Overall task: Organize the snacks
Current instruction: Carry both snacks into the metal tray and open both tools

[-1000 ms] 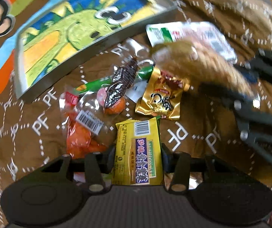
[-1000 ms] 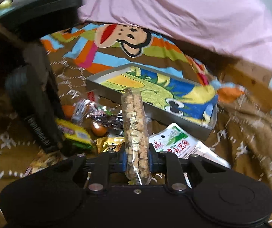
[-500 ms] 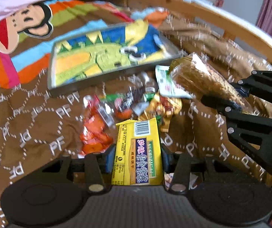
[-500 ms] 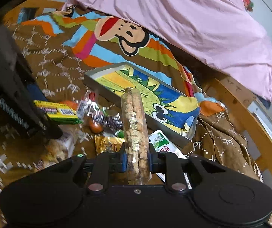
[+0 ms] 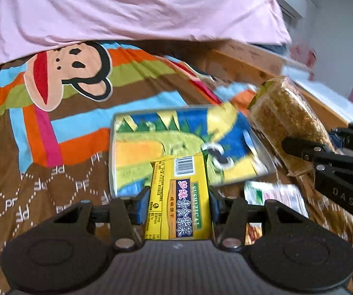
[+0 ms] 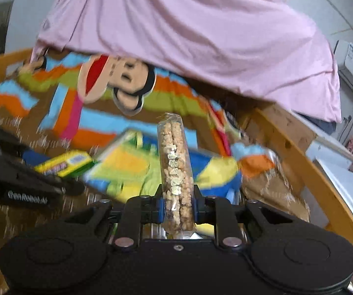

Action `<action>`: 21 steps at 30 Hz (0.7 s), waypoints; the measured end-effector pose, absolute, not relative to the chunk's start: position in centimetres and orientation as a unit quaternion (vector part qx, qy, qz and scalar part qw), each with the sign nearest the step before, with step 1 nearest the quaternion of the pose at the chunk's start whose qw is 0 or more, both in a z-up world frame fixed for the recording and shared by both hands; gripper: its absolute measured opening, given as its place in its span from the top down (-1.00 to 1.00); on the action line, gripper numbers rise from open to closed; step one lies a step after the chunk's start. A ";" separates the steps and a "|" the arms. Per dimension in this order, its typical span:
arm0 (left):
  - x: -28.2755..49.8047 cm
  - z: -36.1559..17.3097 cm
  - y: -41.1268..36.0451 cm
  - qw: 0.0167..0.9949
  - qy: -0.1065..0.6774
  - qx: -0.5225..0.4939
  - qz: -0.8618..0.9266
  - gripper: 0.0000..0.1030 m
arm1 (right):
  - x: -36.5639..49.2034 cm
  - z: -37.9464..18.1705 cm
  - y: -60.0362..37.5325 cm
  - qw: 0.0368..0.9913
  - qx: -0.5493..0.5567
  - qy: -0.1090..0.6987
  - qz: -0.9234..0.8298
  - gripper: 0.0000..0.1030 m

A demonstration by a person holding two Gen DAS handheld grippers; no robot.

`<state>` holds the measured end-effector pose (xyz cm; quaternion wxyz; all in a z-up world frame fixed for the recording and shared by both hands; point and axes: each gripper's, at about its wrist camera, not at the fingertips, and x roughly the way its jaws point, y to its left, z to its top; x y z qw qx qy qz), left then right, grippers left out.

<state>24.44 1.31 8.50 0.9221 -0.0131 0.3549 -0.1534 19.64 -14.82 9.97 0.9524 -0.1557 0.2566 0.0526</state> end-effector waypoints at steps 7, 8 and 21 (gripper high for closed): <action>31.2 5.9 1.6 0.930 0.342 -0.034 -0.130 0.00 | 26.9 6.9 -16.7 0.966 -0.067 0.244 0.052 0.58; 32.0 5.2 1.4 0.931 0.340 -0.030 -0.128 0.00 | 27.9 6.1 -17.2 0.966 -0.060 0.248 0.049 0.58; 39.8 -3.2 -1.2 0.916 0.378 -0.032 -0.131 0.01 | 35.5 -2.4 -18.5 0.954 -0.029 0.298 0.023 0.58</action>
